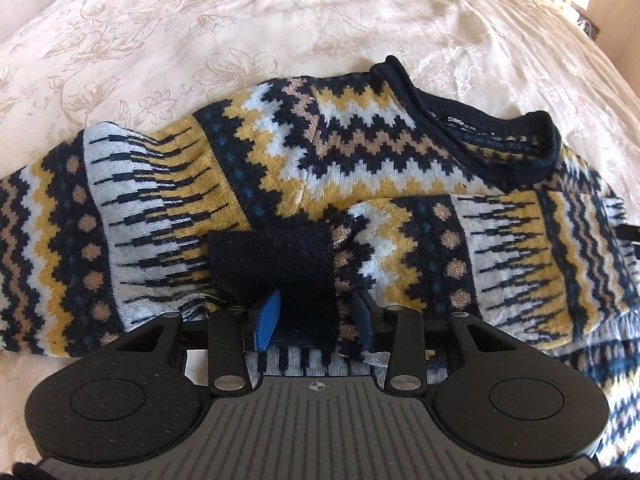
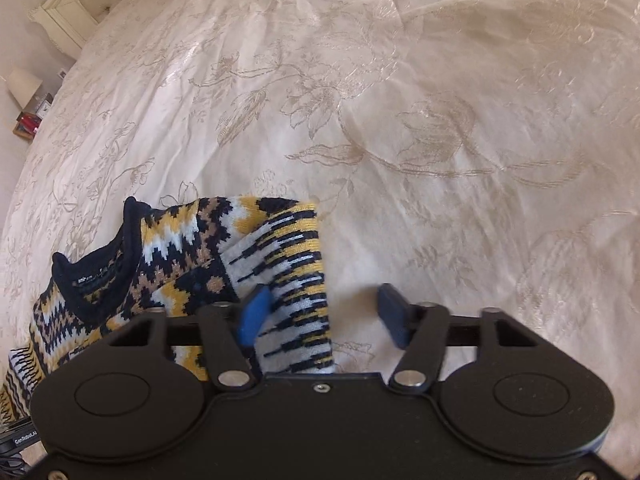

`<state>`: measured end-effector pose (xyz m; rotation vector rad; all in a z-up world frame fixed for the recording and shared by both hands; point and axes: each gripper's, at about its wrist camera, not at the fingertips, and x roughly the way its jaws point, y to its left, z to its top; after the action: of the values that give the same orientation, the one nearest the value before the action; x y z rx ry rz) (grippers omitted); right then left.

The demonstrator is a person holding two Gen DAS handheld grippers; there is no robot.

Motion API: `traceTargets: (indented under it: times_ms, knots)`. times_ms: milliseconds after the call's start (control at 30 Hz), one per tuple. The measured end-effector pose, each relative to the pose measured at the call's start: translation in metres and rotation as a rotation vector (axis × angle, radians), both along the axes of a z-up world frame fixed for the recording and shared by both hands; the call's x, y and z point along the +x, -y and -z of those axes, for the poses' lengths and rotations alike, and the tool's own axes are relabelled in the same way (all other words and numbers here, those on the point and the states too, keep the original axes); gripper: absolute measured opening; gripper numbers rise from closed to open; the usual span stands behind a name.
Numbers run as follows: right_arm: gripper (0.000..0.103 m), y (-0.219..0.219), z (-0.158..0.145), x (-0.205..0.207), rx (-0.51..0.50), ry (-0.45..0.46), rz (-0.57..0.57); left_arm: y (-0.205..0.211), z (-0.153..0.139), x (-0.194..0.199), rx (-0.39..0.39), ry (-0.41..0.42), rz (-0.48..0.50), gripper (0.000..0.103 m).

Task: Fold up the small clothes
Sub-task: 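Lower the sleeve onto the folded sleeve and open the left tool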

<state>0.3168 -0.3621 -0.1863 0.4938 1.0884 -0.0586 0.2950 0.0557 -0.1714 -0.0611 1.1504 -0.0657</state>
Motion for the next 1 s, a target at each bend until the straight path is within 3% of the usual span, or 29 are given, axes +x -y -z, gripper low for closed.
traceTargets:
  times_ms: [33, 100, 167, 233, 300, 367, 433, 467, 533, 567, 600, 667, 833, 900, 1000]
  knots:
    - [0.048, -0.001, 0.0, 0.001, 0.015, 0.002, -0.006, 0.001, 0.0, 0.0, 0.001, 0.003, -0.003, 0.04]
    - [0.022, -0.009, -0.005, 0.002, 0.009, 0.008, -0.039, 0.003, 0.001, 0.0, 0.006, 0.008, -0.008, 0.041]
    - [0.019, -0.021, -0.018, 0.001, -0.088, 0.037, -0.1, 0.004, 0.0, 0.0, 0.005, 0.009, -0.009, 0.045]
    - [0.018, -0.025, -0.029, -0.003, -0.175, 0.063, -0.117, 0.005, 0.0, 0.001, -0.02, 0.004, 0.014, 0.058]
    - [0.014, -0.02, -0.026, -0.003, -0.237, 0.026, -0.075, 0.009, 0.003, 0.005, -0.054, -0.013, 0.057, 0.089]
    - [0.014, -0.009, -0.014, 0.0, -0.231, -0.04, -0.036, 0.019, 0.007, 0.012, -0.043, -0.042, 0.111, 0.102]
    - [0.016, 0.001, -0.015, -0.004, -0.212, -0.039, 0.0, 0.029, 0.009, 0.017, 0.014, -0.059, 0.126, 0.102]
    - [0.023, 0.002, -0.02, -0.007, -0.216, -0.02, 0.005, 0.031, 0.009, 0.018, 0.028, -0.063, 0.121, 0.103]
    - [0.025, -0.002, -0.031, -0.013, -0.224, 0.015, -0.011, 0.033, 0.009, 0.018, 0.038, -0.057, 0.096, 0.103]
    - [0.03, -0.006, -0.037, -0.016, -0.227, 0.029, -0.026, 0.034, 0.009, 0.017, 0.043, -0.046, 0.085, 0.103]
    - [0.046, -0.011, -0.042, -0.019, -0.232, 0.045, -0.042, 0.035, 0.009, 0.014, 0.049, -0.03, 0.075, 0.103]
    - [0.063, -0.023, -0.052, -0.028, -0.237, 0.08, -0.077, 0.037, 0.01, 0.011, 0.062, -0.005, 0.07, 0.103]
    - [0.085, -0.055, -0.068, -0.047, -0.224, 0.125, -0.142, 0.038, 0.013, -0.001, 0.072, 0.058, 0.034, 0.103]
    - [0.102, -0.068, -0.074, -0.056, -0.222, 0.146, -0.171, 0.04, 0.012, 0.001, 0.082, 0.047, 0.035, 0.103]
    - [0.102, -0.088, -0.085, -0.068, -0.215, 0.192, -0.214, 0.041, 0.007, 0.007, 0.078, 0.015, 0.039, 0.103]
